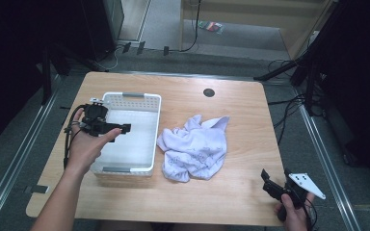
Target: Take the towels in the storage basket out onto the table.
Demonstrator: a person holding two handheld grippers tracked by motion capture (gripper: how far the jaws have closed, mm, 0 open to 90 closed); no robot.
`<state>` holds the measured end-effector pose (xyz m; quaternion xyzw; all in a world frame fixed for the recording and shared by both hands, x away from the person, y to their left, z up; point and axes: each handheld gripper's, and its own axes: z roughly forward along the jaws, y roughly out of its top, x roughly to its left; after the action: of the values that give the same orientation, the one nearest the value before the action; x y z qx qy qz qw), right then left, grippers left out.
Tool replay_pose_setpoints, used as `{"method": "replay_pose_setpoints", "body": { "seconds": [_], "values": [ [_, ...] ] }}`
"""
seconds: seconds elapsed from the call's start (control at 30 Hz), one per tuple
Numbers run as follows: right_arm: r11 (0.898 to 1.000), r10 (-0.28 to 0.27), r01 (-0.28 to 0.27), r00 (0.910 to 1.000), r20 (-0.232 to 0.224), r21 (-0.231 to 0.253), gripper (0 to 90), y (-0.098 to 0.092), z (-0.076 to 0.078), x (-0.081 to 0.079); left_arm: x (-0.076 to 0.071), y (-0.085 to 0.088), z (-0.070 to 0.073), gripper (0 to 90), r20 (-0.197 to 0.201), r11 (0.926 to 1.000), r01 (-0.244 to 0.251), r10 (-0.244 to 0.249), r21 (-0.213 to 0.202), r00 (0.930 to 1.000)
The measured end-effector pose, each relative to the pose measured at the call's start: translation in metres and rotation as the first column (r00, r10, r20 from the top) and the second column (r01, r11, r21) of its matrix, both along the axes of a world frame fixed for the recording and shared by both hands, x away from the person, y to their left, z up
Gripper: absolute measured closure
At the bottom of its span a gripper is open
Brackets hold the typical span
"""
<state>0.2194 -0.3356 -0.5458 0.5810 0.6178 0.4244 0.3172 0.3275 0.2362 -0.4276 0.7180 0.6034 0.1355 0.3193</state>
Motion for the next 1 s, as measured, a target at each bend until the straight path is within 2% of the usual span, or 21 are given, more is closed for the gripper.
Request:
{"method": "replay_pose_setpoints", "body": {
  "seconds": [0.03, 0.27, 0.37, 0.4, 0.43, 0.47, 0.5, 0.63, 0.73, 0.83, 0.9, 0.93, 0.97, 1.0],
  "values": [
    [1.0, 0.0, 0.0, 1.0, 0.0, 0.0, 12.6, 0.0, 0.0, 0.0, -0.005, 0.01, 0.0, 3.1, 0.009, 0.9999, -0.012, 0.012, -0.002, 0.9999],
    [1.0, -0.001, 0.001, 1.0, -0.002, -0.003, 12.6, 0.0, 0.0, 0.0, -0.021, 0.037, -0.002, 3.0, 0.047, 0.999, -0.044, 0.044, -0.013, 0.9979],
    [1.0, -0.003, 0.003, 1.0, -0.003, -0.002, 12.6, 0.0, 0.0, 0.0, -0.03, 0.058, -0.007, 3.0, 0.065, 0.9956, -0.089, 0.09, -0.029, 0.9938],
    [1.0, -0.003, 0.003, 1.0, -0.003, -0.002, 12.6, 0.0, 0.0, 0.0, -0.03, 0.058, -0.007, 3.0, 0.065, 0.9956, -0.089, 0.09, -0.029, 0.9938],
    [1.0, -0.002, 0.002, 1.0, -0.002, -0.003, 12.6, 0.0, 0.0, 0.0, -0.035, 0.069, -0.009, 3.0, 0.079, 0.9937, -0.101, 0.104, -0.05, 0.9914],
    [1.0, -0.002, 0.002, 1.0, -0.003, -0.002, 12.6, 0.0, 0.0, 0.0, -0.035, 0.069, -0.009, 3.0, 0.079, 0.9937, -0.101, 0.104, -0.05, 0.9914],
    [1.0, -0.003, 0.003, 1.0, -0.003, -0.002, 12.6, 0.0, 0.0, 0.0, -0.042, 0.079, -0.012, 3.0, 0.102, 0.9923, -0.112, 0.117, -0.055, 0.9879],
    [1.0, -0.004, 0.004, 1.0, -0.003, -0.002, 12.6, 0.0, 0.0, 0.0, -0.05, 0.092, -0.017, 2.0, 0.123, 0.9903, -0.128, 0.134, -0.054, 0.9833],
    [1.0, -0.003, 0.003, 1.0, -0.003, -0.002, 12.6, 0.0, 0.0, 0.0, -0.057, 0.103, -0.023, 0.6, 0.138, 0.985, -0.155, 0.165, -0.075, 0.9767],
    [1.0, -0.005, 0.005, 1.0, -0.004, -0.003, 12.6, 0.0, 0.0, 0.0, -0.066, 0.115, -0.033, 0.0, 0.171, 0.9762, -0.184, 0.202, -0.115, 0.9644],
    [1.0, -0.006, 0.006, 1.0, -0.005, -0.003, 12.7, 0.0, 0.0, 0.0, -0.07, 0.121, -0.04, 0.0, 0.187, 0.9705, -0.209, 0.229, -0.12, 0.9553],
    [1.0, -0.006, 0.006, 1.0, -0.005, -0.003, 12.7, 0.0, 0.0, 0.0, -0.07, 0.121, -0.04, 0.0, 0.187, 0.9705, -0.209, 0.229, -0.12, 0.9553],
    [1.0, -0.006, 0.006, 1.0, -0.005, -0.003, 12.6, 0.0, 0.0, 0.001, -0.072, 0.124, -0.043, 0.0, 0.197, 0.9673, -0.213, 0.237, -0.138, 0.9513],
    [1.0, -0.006, 0.006, 1.0, -0.005, -0.003, 12.6, 0.0, 0.0, 0.001, -0.074, 0.126, -0.045, 0.0, 0.199, 0.9662, -0.21, 0.238, -0.149, 0.9508]
  ]
}}
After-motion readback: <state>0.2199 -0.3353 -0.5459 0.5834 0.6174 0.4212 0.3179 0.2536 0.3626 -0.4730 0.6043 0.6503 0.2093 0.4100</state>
